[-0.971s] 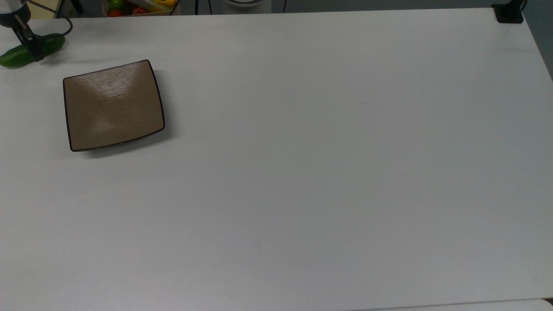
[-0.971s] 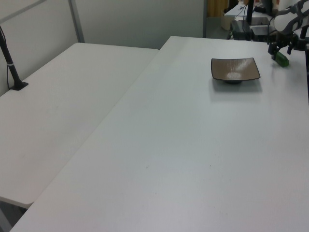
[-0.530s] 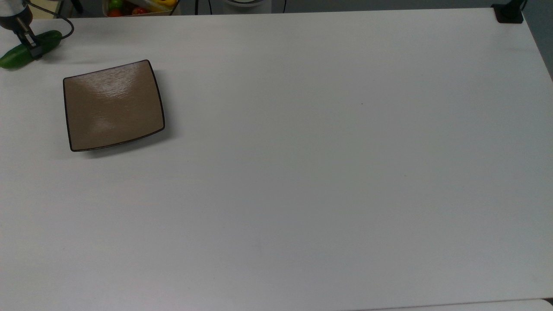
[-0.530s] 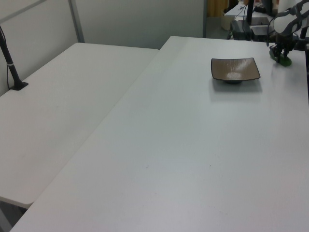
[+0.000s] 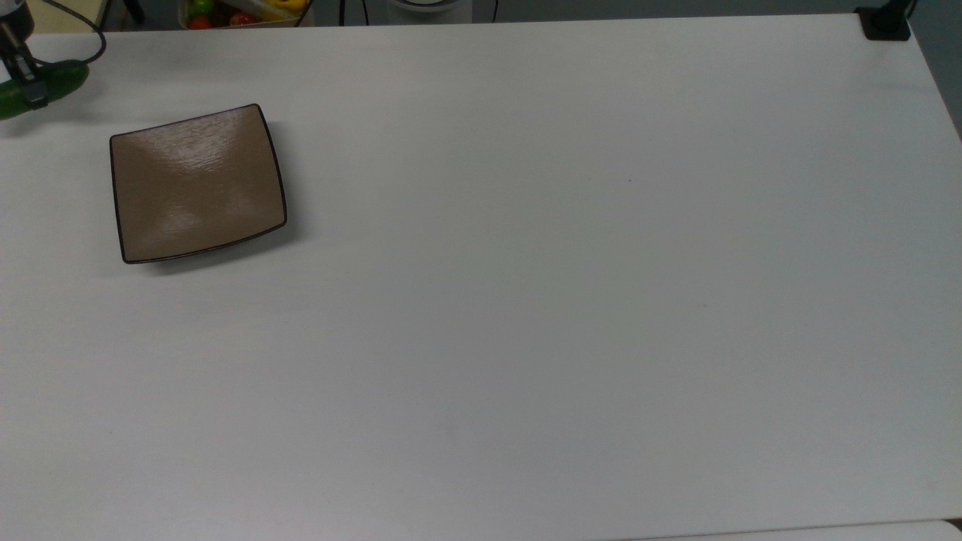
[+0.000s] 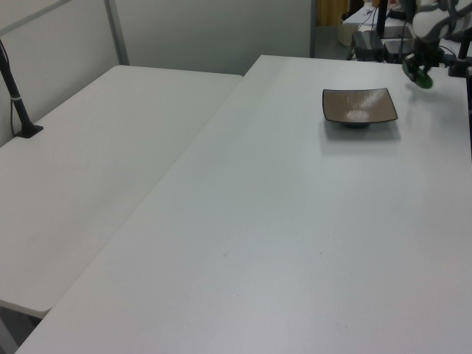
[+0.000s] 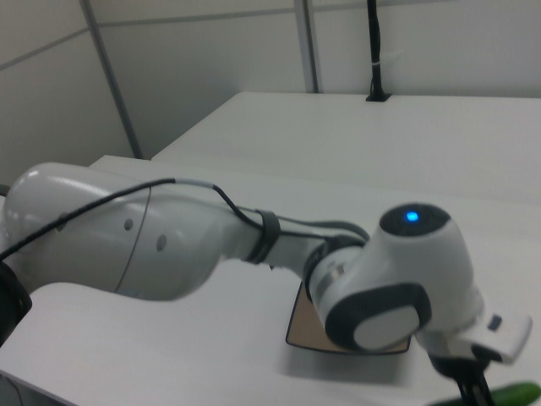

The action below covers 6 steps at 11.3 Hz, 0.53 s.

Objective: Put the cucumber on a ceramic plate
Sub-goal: 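Lift the cucumber and carry it over the brown square plate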

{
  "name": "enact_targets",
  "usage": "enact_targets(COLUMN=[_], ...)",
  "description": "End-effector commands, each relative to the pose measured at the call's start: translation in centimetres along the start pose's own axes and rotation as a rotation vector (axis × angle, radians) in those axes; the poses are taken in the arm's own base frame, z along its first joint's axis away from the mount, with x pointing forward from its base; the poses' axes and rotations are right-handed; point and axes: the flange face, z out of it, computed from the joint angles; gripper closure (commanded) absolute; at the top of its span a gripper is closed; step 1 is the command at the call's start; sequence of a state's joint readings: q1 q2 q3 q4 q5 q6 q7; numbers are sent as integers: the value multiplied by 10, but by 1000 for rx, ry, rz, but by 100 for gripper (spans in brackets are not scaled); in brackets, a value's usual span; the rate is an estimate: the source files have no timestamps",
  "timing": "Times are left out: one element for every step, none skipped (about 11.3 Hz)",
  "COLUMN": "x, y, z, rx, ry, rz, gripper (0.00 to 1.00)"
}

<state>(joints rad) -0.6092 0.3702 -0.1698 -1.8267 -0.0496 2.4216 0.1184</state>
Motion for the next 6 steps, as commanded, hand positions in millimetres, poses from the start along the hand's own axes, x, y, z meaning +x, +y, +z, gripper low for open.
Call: enact_targets(x=[7, 5, 0, -9, -14, -21], y=[-59, -80, -104, -133, -151, -168], z=[-43, -47, -50, -54, -67, -79], rx=[85, 100, 116, 130, 137, 139], ry=[59, 61, 55, 31, 8, -24], rz=[121, 130, 144, 159, 181, 177], gripper=[68, 68, 68, 68, 68, 67])
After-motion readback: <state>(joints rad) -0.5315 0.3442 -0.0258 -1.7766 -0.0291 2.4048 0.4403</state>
